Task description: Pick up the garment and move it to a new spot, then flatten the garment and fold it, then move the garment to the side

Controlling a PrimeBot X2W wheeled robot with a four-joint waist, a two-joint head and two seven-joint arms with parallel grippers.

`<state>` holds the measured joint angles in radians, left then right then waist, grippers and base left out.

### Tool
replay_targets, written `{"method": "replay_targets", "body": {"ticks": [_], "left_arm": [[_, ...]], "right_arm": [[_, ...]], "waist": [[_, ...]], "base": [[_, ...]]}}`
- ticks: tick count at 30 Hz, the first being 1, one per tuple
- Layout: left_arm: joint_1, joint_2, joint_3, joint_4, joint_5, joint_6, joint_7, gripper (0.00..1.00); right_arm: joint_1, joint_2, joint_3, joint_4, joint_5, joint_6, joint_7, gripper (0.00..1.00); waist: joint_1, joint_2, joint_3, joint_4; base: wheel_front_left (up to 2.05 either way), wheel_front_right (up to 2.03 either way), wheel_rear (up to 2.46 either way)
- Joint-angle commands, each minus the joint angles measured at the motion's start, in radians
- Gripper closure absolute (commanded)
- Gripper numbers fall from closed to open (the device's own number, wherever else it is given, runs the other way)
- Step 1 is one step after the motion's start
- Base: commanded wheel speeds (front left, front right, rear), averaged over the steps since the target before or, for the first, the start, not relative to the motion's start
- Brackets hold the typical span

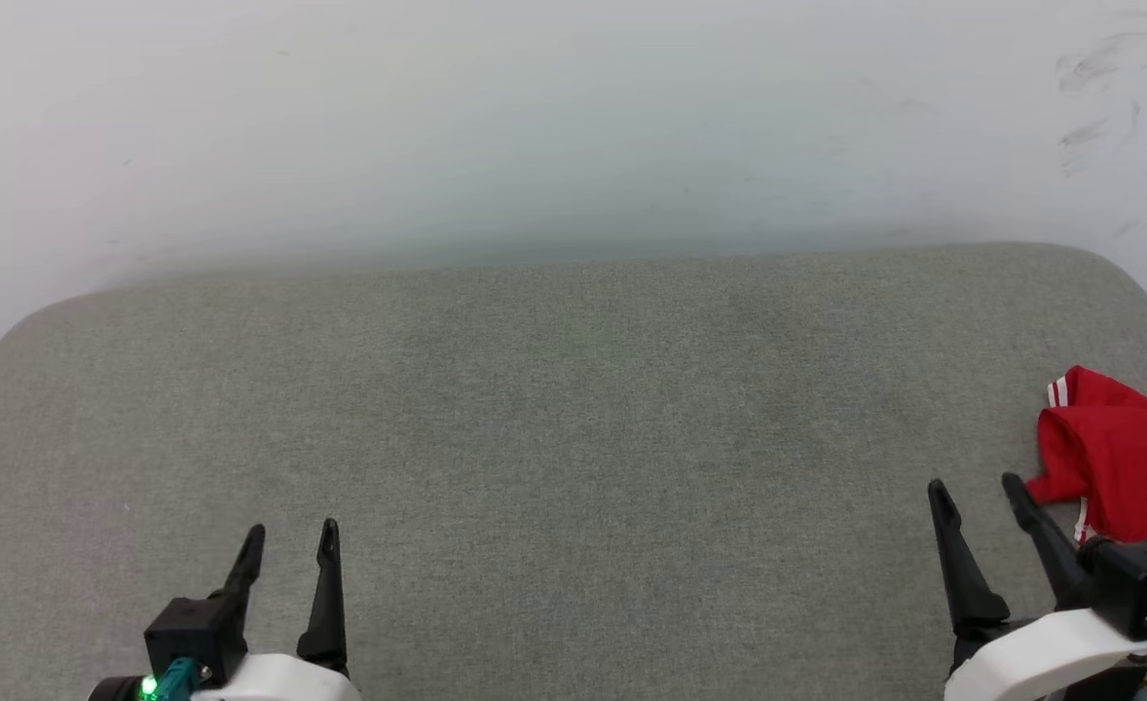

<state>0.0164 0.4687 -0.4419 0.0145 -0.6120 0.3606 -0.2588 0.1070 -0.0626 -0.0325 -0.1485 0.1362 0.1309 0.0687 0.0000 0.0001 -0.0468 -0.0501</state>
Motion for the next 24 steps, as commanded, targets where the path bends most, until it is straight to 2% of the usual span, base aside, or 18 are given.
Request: {"method": "replay_targets", "body": {"ticks": [1,3,24], "left_arm": [[0.001,-0.003,-0.001,0.002,-0.001,0.000,0.001,1.00],[0.006,-0.016,-0.009,0.018,-0.002,0.000,0.002,1.00],[-0.031,-0.116,0.133,0.075,-0.279,-0.132,0.093,1.00]], "right_arm": [[0.001,0.000,0.000,0.003,0.001,0.000,0.000,1.00],[0.006,0.002,0.002,0.024,0.003,0.000,0.002,1.00],[-0.057,0.002,-0.017,0.122,0.402,0.000,0.010,1.00]], "waist": [[0.0000,-0.0001,0.000,0.000],[0.0001,-0.0001,0.000,0.000],[0.0001,-0.0001,0.009,0.009]], "base": [[0.00,0.00,0.00],[0.00,0.00,0.00],[0.00,0.00,0.00]]}}
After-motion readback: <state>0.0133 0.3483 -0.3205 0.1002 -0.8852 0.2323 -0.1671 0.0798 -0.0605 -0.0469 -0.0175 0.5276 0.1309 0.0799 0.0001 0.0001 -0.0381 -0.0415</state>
